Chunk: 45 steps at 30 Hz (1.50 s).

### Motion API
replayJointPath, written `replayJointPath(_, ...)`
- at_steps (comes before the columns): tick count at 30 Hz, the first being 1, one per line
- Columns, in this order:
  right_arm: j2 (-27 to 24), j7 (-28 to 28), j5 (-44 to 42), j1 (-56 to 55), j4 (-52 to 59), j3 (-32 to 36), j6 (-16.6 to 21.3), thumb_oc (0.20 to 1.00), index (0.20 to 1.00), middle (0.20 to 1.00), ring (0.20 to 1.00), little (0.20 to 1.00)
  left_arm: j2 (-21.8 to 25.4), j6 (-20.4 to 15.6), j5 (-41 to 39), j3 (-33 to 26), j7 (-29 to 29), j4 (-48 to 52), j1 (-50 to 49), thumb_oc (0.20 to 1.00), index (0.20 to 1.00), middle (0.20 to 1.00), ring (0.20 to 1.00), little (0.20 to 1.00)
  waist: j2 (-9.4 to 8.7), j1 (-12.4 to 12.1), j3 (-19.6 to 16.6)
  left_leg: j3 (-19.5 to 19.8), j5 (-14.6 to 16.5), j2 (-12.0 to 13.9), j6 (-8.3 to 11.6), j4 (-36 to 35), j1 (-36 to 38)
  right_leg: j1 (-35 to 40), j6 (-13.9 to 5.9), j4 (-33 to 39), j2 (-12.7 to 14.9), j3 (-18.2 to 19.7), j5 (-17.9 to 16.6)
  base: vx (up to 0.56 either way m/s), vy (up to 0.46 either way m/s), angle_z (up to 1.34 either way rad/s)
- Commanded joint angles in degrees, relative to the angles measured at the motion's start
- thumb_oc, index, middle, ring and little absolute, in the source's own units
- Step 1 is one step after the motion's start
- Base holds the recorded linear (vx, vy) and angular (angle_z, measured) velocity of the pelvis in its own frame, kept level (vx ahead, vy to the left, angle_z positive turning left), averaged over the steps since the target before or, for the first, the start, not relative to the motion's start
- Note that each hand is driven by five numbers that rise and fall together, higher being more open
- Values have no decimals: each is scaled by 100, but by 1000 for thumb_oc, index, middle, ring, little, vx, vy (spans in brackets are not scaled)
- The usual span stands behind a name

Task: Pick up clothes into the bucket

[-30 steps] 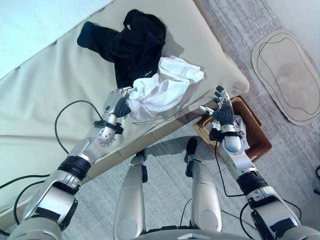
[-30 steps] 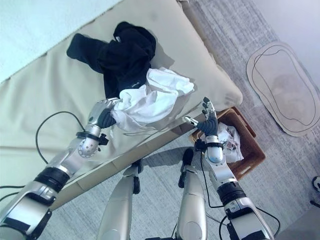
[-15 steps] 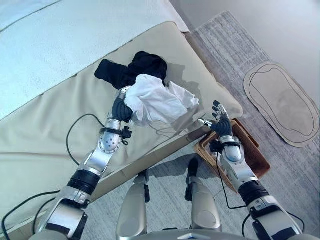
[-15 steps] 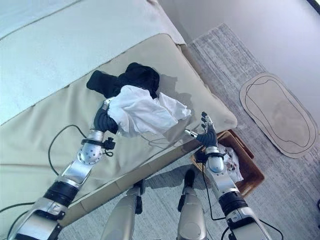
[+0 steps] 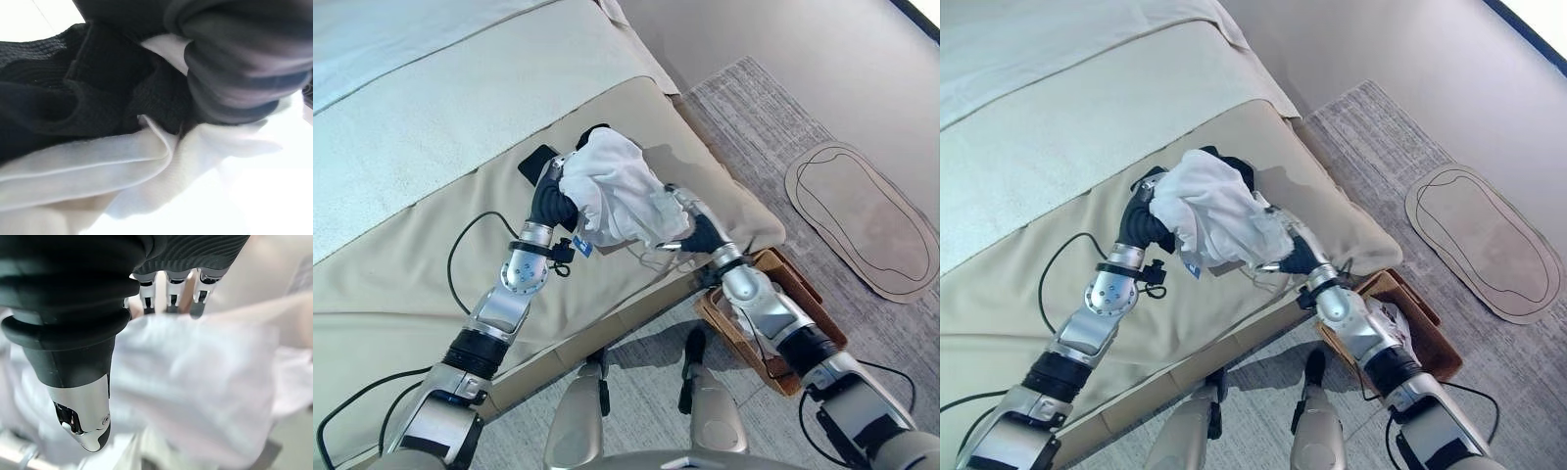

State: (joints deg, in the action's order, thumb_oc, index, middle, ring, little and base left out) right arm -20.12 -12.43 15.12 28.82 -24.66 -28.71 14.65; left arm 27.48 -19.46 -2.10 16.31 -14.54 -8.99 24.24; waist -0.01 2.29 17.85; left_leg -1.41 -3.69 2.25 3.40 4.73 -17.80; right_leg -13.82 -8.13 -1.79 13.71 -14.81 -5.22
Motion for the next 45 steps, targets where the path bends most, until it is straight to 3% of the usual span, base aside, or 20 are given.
replayJointPath(1,350,-138,40,131,-21,-142,42,1000,1000,1000,1000,1000,-29,-539,-335,-183,-69,690,418,200,200,200,200,200,-125,-93,-494,66,291,168,90,204,13,8,-347,-22,348,123,-330,0,0,0)
replayJointPath(11,702,-337,124,155,64,-262,-112,1000,1000,1000,1000,1000,-84,-515,-467,-244,-156,1114,258,200,200,200,200,200,-91,-110,-604,65,317,174,75,221,26,51,-340,21,333,117,-313,0,0,0)
replayJointPath(12,709,-349,119,146,68,-243,-129,818,818,818,818,818,-91,-511,-489,-248,-157,1126,248,200,200,200,200,200,-96,-109,-613,69,314,176,76,211,28,55,-338,28,330,118,-311,0,0,0)
replayJointPath(13,732,-378,76,137,10,-225,-150,583,583,583,583,583,-101,-515,-503,-246,-162,1149,237,200,200,200,200,200,-96,-111,-620,81,312,178,75,203,29,53,-336,30,328,115,-308,0,0,0)
replayJointPath(14,790,-431,10,136,-95,-184,-195,200,200,200,200,200,-97,-508,-519,-258,-169,1207,207,200,200,200,200,200,-96,-115,-631,81,311,179,75,206,22,51,-336,35,326,111,-312,0,0,0)
replayJointPath(28,1041,-1163,-163,141,-262,192,-365,200,200,200,200,200,-133,-415,-674,-207,-245,1292,-8,200,200,200,200,200,-88,-124,-669,54,344,179,41,215,32,50,-331,66,325,134,-333,0,0,0)
replayJointPath(42,1112,-1047,-427,-60,-72,-9,-217,200,200,200,200,200,-158,-357,-426,-277,-504,1207,-103,200,200,200,200,200,-82,-104,-685,47,353,158,29,227,35,62,-325,65,337,132,-319,0,0,0)
replayJointPath(43,1098,-1073,-497,-73,-24,26,-193,200,200,200,200,200,-151,-340,-352,-289,-550,1153,-118,758,758,758,758,758,-87,-101,-684,47,355,156,27,223,40,61,-327,63,336,135,-320,0,0,0)
replayJointPath(44,1073,-1117,-557,-87,26,81,-163,200,200,200,200,200,-143,-302,-234,-309,-645,1056,-127,1000,1000,1000,1000,1000,-95,-99,-682,44,357,155,25,233,37,60,-328,61,336,138,-319,0,0,0)
replayJointPath(45,1032,-1164,-610,-99,102,145,-134,200,200,200,200,200,-159,-275,-199,-342,-741,969,-160,1000,1000,1000,1000,1000,-101,-90,-680,40,357,156,23,236,39,60,-327,57,337,139,-321,0,0,0)
